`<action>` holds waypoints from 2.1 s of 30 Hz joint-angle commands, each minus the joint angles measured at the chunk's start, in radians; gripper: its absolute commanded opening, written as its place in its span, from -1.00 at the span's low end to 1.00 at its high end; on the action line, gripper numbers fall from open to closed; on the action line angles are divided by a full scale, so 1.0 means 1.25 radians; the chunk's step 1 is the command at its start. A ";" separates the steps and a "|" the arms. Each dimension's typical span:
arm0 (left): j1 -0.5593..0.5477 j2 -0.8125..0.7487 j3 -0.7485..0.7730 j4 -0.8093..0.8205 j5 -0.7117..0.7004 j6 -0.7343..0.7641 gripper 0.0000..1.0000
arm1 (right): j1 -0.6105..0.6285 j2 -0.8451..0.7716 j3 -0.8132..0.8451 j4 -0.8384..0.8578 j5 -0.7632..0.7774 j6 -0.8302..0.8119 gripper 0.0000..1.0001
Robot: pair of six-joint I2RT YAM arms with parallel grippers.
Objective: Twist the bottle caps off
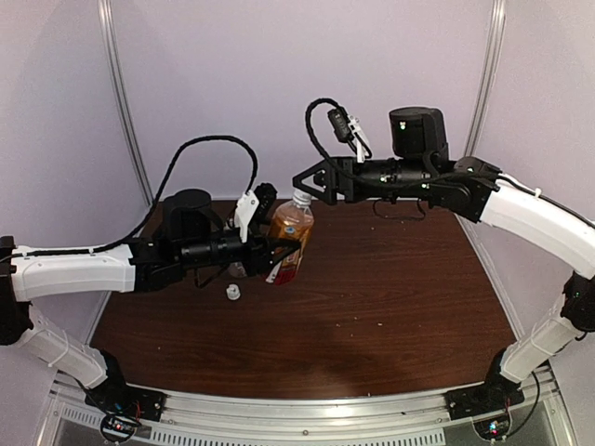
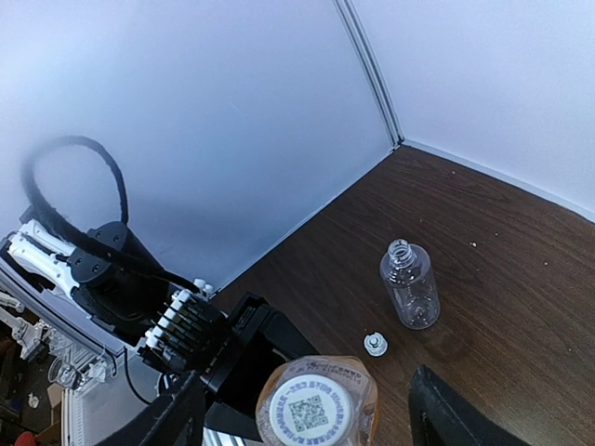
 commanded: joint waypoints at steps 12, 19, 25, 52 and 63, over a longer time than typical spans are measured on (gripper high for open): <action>-0.004 -0.014 0.026 0.017 -0.020 0.012 -0.64 | 0.005 0.034 0.000 0.017 0.017 -0.001 0.11; -0.004 -0.013 0.027 0.014 -0.021 0.013 -0.64 | 0.005 0.043 0.001 0.021 -0.008 -0.001 -0.11; -0.004 -0.012 0.027 0.014 -0.023 0.013 -0.65 | 0.006 0.042 -0.002 0.024 -0.015 -0.002 -0.27; -0.004 0.004 0.004 0.209 0.410 -0.059 -0.63 | -0.072 0.097 0.138 -0.195 -0.614 -0.574 -0.42; -0.004 0.000 0.008 0.186 0.387 -0.053 -0.63 | -0.075 0.090 0.123 -0.160 -0.548 -0.506 -0.05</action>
